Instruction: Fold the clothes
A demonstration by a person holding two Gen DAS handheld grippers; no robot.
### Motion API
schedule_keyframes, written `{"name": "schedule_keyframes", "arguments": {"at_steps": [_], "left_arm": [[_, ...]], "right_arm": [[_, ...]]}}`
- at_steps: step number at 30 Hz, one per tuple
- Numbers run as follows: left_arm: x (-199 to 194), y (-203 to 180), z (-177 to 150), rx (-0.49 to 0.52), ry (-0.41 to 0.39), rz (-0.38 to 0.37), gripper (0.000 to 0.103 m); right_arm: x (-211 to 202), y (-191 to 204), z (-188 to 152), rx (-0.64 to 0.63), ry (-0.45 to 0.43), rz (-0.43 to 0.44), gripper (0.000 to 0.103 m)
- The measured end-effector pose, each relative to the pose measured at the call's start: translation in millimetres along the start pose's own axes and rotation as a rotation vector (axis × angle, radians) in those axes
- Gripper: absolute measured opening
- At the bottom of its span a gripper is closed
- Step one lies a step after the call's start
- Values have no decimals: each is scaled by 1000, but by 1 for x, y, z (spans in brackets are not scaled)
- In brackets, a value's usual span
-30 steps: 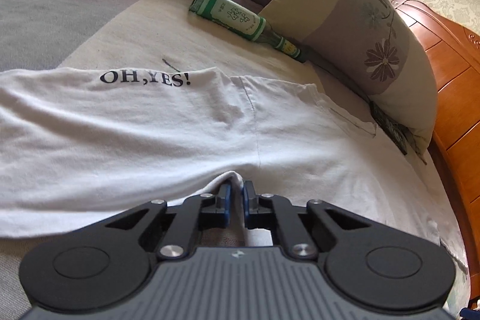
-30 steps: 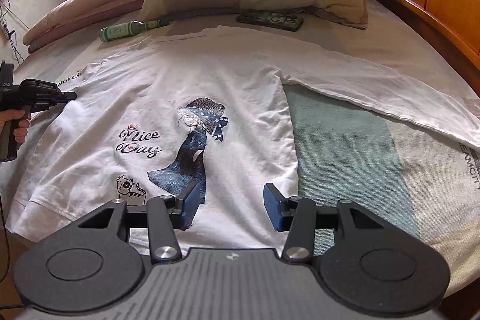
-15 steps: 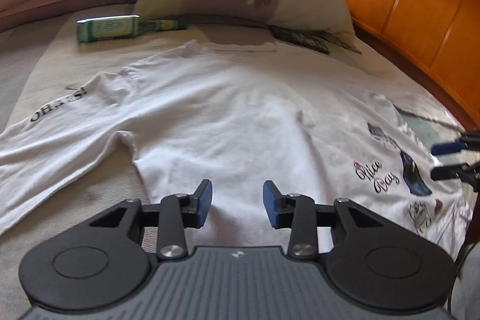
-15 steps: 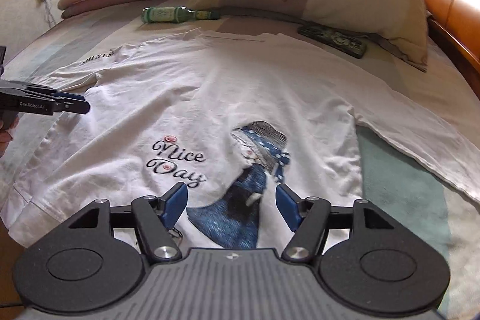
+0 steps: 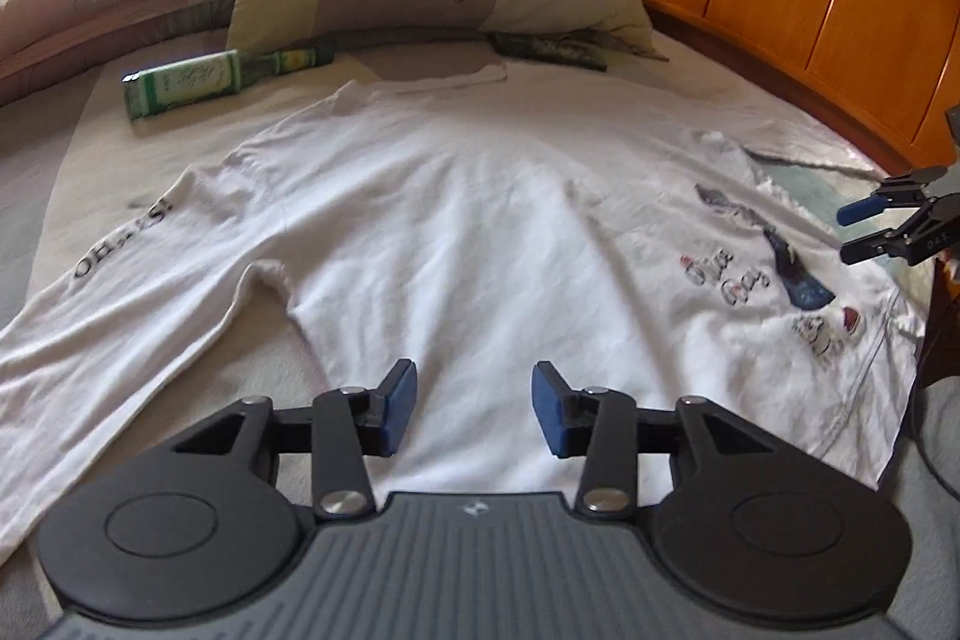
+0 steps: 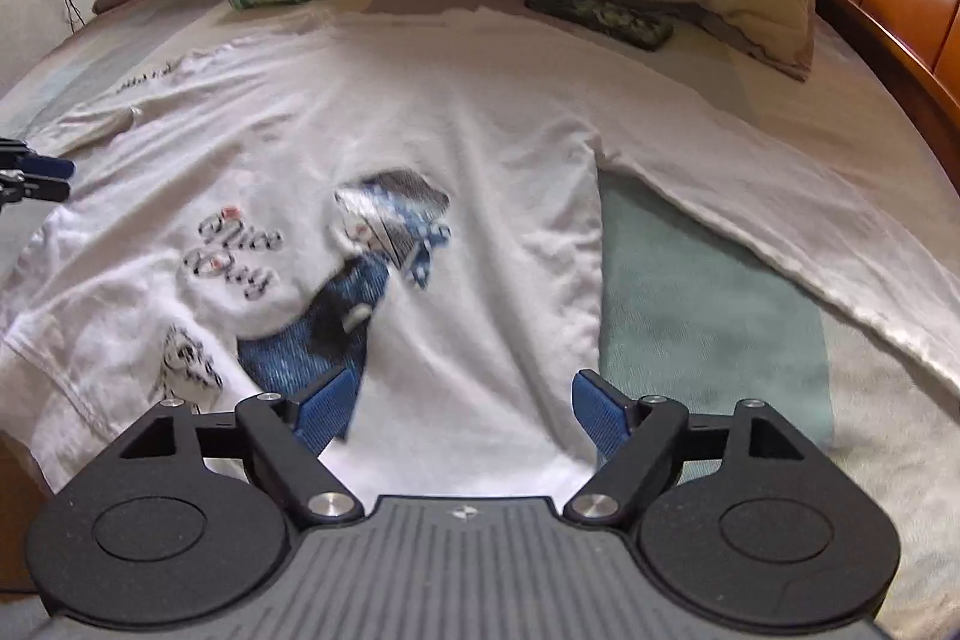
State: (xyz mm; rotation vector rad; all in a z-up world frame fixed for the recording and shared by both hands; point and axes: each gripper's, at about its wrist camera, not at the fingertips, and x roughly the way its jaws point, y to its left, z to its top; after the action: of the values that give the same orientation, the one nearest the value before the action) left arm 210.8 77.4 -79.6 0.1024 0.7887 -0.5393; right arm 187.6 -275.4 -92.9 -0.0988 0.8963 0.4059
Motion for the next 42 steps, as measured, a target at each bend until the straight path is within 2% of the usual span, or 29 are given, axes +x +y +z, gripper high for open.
{"name": "schedule_keyframes", "arguments": {"at_steps": [2, 6, 7, 9, 10, 11, 13, 14, 15, 17, 19, 22, 24, 26, 28, 30, 31, 32, 33, 35, 36, 37, 40, 42], "left_arm": [[22, -8, 15, 24, 1, -10, 47], [57, -2, 26, -17, 19, -26, 47], [60, 4, 23, -29, 22, -24, 47], [63, 17, 16, -55, 29, -20, 49], [59, 23, 12, -53, 32, -4, 50], [55, 28, 8, -48, 34, 14, 49], [46, 38, -1, -30, 36, 44, 49], [42, 42, -3, -30, 39, 47, 49], [39, 45, -5, -33, 41, 48, 49], [34, 42, -3, -7, 64, 86, 49], [31, 36, 3, 34, 52, 122, 48], [37, 29, 18, 36, 2, 80, 50], [48, 23, 29, 31, -9, 54, 50], [63, 19, 34, 41, 15, 35, 51], [77, 17, 32, 63, 62, 49, 54], [73, 22, 22, 108, 61, 98, 61], [67, 29, 18, 88, 72, 118, 68], [60, 36, 16, 63, 82, 138, 70], [52, 43, 13, 38, 92, 159, 69], [36, 39, 10, 74, 92, 207, 61], [29, 34, 9, 95, 80, 202, 61], [23, 23, 8, 123, 57, 155, 62], [3, -12, 5, 211, -16, -4, 67], [6, -39, -2, 324, 7, -79, 67]], "right_arm": [[20, 5, 23, 12, -29, 46, 84], [61, 2, 55, 93, -80, 138, 84], [73, -6, 60, 127, -76, 141, 84], [88, -22, 62, 144, -59, 71, 83], [89, -33, 60, 133, -87, 89, 76], [86, -43, 60, 135, -108, 98, 75], [85, -58, 62, 115, -102, -132, 74], [81, -69, 62, 131, -106, -166, 84], [79, -82, 61, 188, -96, -189, 88], [68, -99, 59, 267, -118, -159, 88], [55, -102, 62, 322, -172, -121, 88], [49, -90, 76, 353, -223, 36, 90], [61, -72, 85, 330, -210, 127, 91], [78, -56, 88, 284, -170, 146, 91], [94, -53, 85, 259, -114, 98, 91], [98, -58, 77, 227, -83, 42, 90], [95, -61, 73, 207, -89, 15, 90], [88, -64, 69, 187, -83, -16, 89], [81, -67, 65, 167, -75, -48, 88], [62, -51, 58, 81, -78, -60, 90], [52, -43, 54, 37, -80, -65, 90], [42, -34, 51, -8, -82, -70, 90], [23, 15, 41, -175, -91, 70, 92], [20, 48, 32, -279, -79, 132, 92]]}}
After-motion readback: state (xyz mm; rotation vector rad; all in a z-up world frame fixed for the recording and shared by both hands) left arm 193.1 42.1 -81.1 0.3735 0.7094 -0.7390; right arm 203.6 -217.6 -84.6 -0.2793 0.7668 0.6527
